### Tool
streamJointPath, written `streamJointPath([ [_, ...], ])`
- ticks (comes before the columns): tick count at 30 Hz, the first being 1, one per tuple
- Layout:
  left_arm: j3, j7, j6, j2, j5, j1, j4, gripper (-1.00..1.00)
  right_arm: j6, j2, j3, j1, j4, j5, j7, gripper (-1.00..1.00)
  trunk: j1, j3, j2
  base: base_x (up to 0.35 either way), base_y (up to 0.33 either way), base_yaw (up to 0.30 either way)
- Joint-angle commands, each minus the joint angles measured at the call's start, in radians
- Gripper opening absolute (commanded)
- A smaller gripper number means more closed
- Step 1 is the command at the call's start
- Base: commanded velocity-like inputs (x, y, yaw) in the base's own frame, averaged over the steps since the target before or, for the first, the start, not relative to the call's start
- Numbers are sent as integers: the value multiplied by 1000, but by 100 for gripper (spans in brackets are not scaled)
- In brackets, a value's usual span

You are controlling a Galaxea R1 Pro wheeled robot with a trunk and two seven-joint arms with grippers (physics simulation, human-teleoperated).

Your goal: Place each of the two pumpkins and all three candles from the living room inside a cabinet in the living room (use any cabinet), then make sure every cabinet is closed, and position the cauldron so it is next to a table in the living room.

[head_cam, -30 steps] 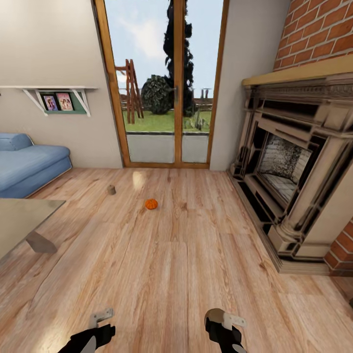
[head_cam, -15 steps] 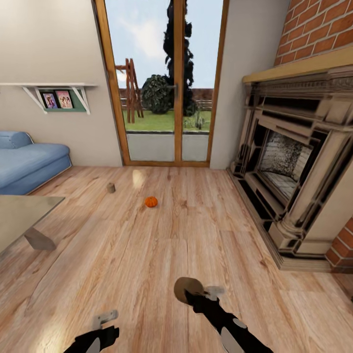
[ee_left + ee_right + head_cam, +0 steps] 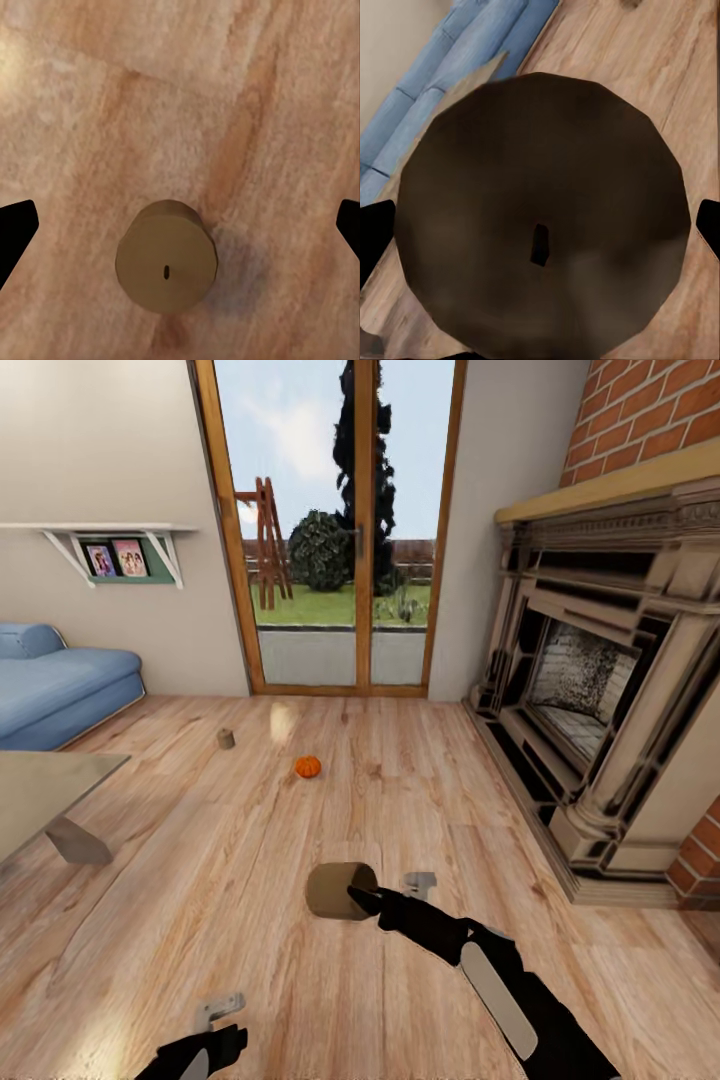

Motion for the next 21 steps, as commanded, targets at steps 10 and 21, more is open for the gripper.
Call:
streamJointPath([
  [10, -10, 9, 4, -19, 9, 0, -2, 100, 62, 0, -67, 0, -26, -12, 9, -100, 38, -32, -71, 0, 0, 0],
  [21, -11, 9, 4, -23, 8, 0, -2, 100, 69, -1, -69, 0, -27, -12, 9, -100, 80, -67, -148, 0, 0, 0],
])
